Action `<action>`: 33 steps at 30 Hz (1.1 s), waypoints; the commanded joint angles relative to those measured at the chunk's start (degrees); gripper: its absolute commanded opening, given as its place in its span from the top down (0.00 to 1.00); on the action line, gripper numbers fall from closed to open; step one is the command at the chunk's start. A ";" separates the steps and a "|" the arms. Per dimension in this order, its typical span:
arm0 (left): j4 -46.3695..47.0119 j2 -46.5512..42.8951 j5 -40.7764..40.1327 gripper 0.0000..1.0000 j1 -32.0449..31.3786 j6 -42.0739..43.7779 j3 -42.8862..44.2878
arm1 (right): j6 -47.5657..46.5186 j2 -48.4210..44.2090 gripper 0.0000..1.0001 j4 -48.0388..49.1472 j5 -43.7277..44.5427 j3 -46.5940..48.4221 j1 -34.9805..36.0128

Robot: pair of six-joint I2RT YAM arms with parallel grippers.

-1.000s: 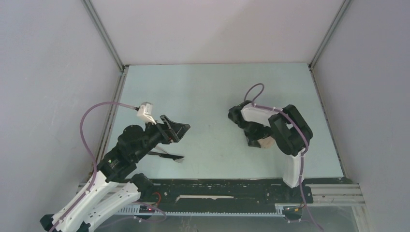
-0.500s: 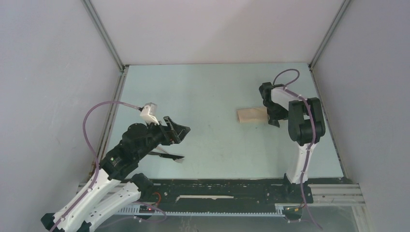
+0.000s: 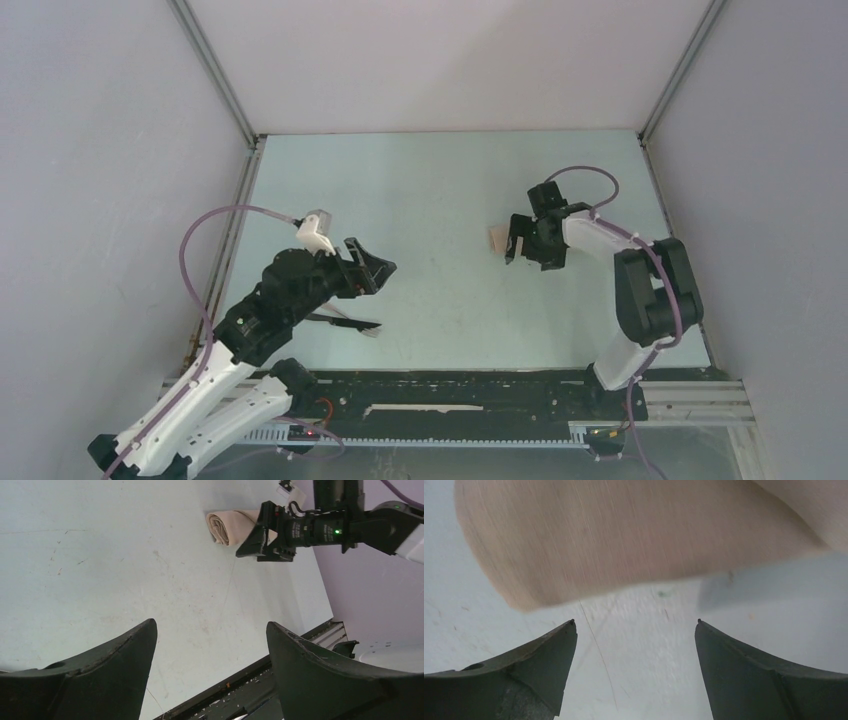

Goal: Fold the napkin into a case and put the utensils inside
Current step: Move the top corner of the smaller-rectangle-folded-napkin to the center of the board, then smooth out the top corner of the smaller rectangle-folded napkin at the center of the board.

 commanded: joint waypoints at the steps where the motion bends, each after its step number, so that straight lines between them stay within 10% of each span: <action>1: 0.14 -0.45 -1.09 0.13 0.61 1.61 1.41 | 1.17 6.17 0.06 10.26 -6.03 2.06 -2.15; 16: -0.82 4.66 -3.39 0.13 0.90 -0.01 3.58 | -9.32 20.27 0.08 -0.31 -1.24 21.69 -11.50; 22: -0.42 7.29 -3.68 0.13 0.93 -1.49 3.20 | -8.37 11.09 0.07 -4.03 -14.21 18.73 -10.07; 33: -0.06 9.01 -2.91 0.14 0.89 -3.34 4.44 | 23.49 14.01 0.09 36.85 -46.44 13.15 -21.25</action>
